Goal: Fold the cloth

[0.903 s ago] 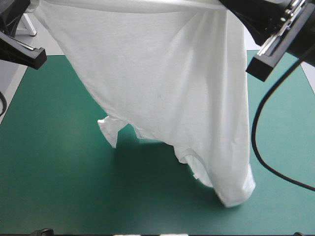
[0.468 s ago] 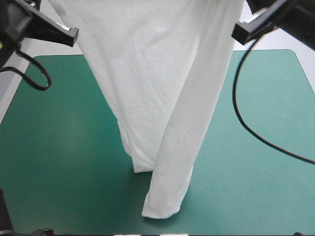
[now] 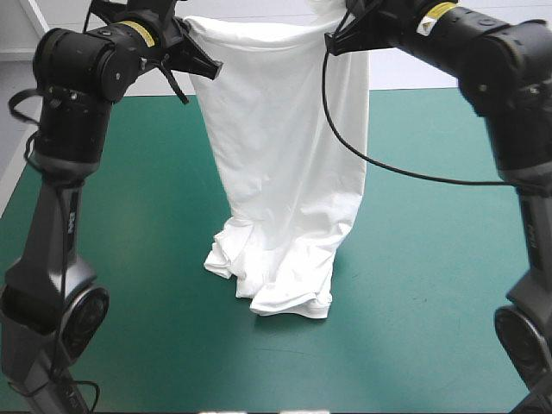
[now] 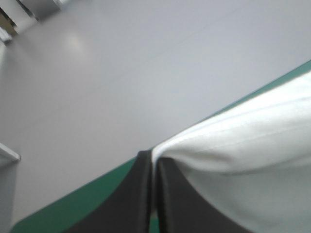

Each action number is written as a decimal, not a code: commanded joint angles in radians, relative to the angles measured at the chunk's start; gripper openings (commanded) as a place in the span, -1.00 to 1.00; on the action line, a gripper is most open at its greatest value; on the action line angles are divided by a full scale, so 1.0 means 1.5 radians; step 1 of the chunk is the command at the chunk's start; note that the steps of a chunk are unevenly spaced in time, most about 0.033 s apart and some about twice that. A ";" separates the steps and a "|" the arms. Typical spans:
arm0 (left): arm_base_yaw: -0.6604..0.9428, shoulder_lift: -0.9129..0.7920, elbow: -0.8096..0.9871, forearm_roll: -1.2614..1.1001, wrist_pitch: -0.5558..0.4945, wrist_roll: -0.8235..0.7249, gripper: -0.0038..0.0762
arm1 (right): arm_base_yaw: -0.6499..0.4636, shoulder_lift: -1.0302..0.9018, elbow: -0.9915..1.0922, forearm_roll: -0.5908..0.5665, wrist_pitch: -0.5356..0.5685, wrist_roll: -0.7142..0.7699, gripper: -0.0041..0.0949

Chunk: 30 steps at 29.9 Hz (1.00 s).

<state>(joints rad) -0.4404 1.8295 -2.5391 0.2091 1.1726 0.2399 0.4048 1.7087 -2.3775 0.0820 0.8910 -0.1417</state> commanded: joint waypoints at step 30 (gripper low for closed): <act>0.170 0.238 -0.037 -0.158 0.080 -0.016 0.28 | -0.049 0.144 -0.019 -0.144 0.239 0.134 0.46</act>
<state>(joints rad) -0.1853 2.3195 -2.5540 -0.0152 1.2185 0.2388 0.3334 2.0401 -2.3699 -0.1351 1.1450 0.0825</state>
